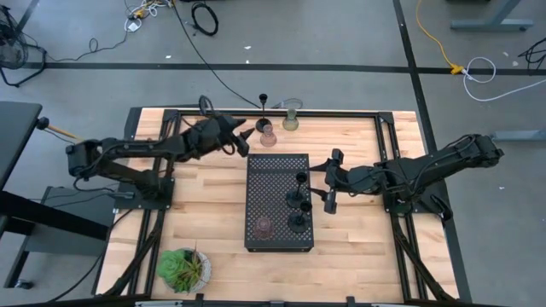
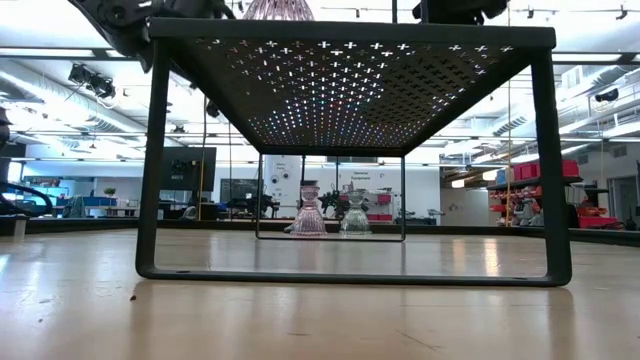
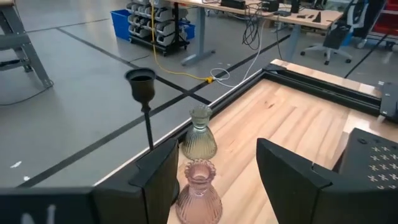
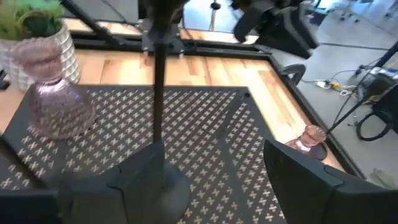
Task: Pick & Place candle stick holders
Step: Put the right black candle holder on the shelf aligned with the other black candle holders
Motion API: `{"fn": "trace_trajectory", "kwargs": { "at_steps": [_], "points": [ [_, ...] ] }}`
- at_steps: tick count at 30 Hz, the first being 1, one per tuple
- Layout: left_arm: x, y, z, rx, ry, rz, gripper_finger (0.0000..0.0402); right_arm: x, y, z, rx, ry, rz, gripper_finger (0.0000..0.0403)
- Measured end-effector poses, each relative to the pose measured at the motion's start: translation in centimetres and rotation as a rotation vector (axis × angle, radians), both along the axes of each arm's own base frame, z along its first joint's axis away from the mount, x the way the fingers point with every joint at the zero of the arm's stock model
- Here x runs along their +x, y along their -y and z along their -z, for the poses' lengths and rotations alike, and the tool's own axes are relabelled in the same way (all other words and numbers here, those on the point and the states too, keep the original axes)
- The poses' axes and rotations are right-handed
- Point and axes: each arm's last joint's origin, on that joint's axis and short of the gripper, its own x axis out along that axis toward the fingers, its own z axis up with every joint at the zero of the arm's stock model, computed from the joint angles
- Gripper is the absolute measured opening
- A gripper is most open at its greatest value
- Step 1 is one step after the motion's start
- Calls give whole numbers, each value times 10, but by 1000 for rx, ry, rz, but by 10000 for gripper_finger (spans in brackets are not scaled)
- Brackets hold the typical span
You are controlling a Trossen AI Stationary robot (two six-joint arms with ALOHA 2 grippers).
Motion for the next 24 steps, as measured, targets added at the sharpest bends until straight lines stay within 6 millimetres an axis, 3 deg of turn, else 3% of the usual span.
{"fn": "trace_trajectory", "kwargs": {
  "at_steps": [8,13,24],
  "points": [
    [-6,-26,8,-14,-25,-35,220,0,1,1,32,-12,4,272],
    [-7,-44,17,-46,-20,-34,220,-1,4,2,3,1,112,272],
    [6,-59,29,18,51,33,220,-3,23,5,-67,-20,327,272]
  ]
}}
